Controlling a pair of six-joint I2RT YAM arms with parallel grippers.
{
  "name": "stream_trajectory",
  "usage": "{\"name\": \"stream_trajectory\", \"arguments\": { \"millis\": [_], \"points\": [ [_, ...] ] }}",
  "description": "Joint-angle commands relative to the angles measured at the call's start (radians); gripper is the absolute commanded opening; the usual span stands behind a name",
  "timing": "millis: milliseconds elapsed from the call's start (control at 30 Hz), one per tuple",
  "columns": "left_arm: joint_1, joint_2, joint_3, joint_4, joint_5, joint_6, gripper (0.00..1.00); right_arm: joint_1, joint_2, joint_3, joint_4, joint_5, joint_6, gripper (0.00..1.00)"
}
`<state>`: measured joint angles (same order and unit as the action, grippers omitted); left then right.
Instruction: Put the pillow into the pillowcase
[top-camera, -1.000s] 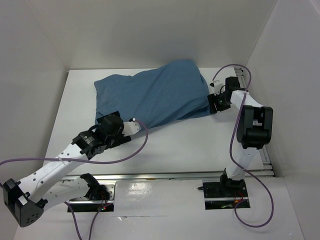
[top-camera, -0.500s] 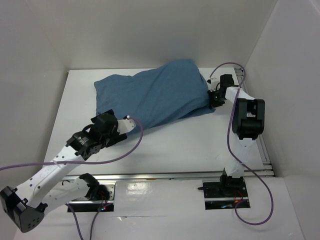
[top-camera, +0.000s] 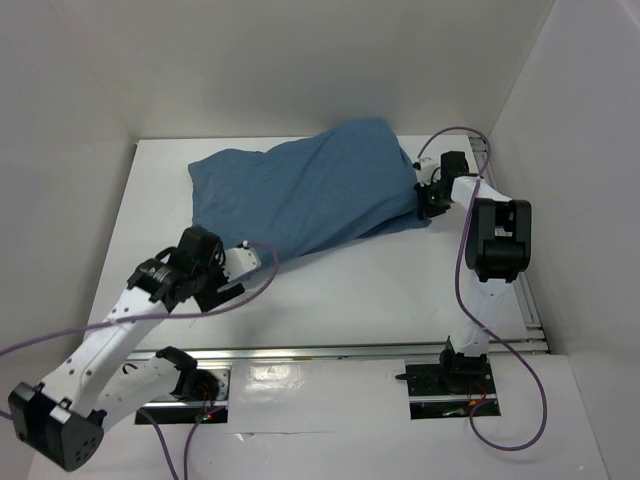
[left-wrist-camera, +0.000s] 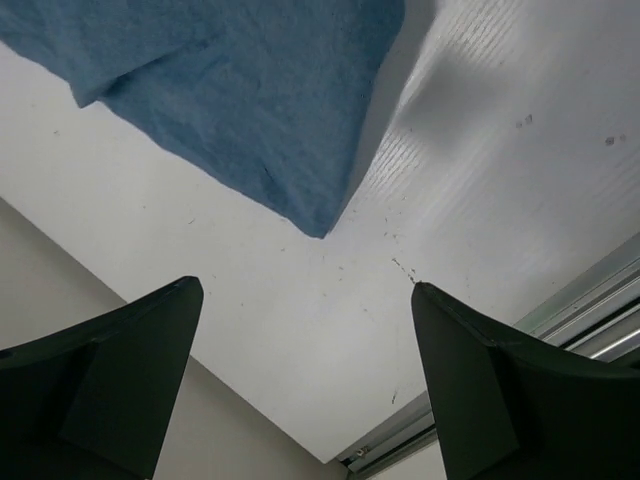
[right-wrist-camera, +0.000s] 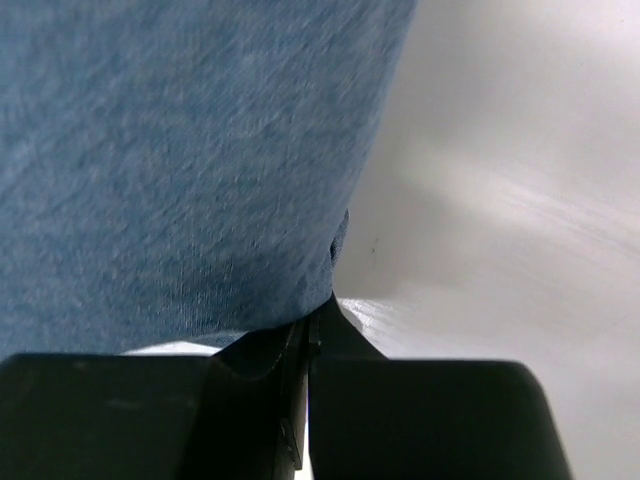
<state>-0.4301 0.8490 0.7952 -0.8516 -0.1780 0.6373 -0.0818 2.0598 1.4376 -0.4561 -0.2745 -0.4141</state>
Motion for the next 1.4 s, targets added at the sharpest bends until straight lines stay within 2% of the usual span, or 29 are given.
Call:
{"name": "stream_trajectory", "arguments": {
  "millis": [0,67,200,433,533,633,800,1200,1367],
  "points": [
    [0.024,0.122,0.113,0.005,0.101,-0.138,1.0,-0.01,-0.001,-0.055,-0.076,0.02,-0.025,0.0],
    [0.086,0.218,0.182,0.014,0.153,-0.204,1.0,-0.019,-0.001,-0.045,-0.087,0.02,-0.025,0.0],
    [0.16,0.338,0.269,0.005,0.228,-0.238,1.0,-0.019,-0.01,-0.045,-0.098,0.02,-0.025,0.0],
    [0.244,0.398,0.291,-0.004,0.275,-0.2,1.0,-0.039,-0.01,-0.025,-0.108,0.02,-0.025,0.0],
    [0.245,0.377,0.21,-0.014,0.296,-0.176,1.0,-0.048,-0.02,-0.025,-0.108,0.02,-0.025,0.0],
    [0.245,0.312,0.105,0.06,0.273,-0.13,1.0,-0.049,-0.02,-0.034,-0.108,0.02,-0.025,0.0],
    [0.245,0.321,0.018,0.127,0.273,-0.103,1.0,-0.049,-0.02,-0.034,-0.118,0.02,-0.025,0.0],
    [0.245,0.404,-0.042,0.39,0.221,-0.024,1.0,-0.049,-0.029,-0.014,-0.148,0.011,-0.015,0.0],
    [0.254,0.426,-0.031,0.399,0.258,0.021,1.0,-0.049,-0.039,-0.005,-0.148,0.02,-0.015,0.0]
  ]
}}
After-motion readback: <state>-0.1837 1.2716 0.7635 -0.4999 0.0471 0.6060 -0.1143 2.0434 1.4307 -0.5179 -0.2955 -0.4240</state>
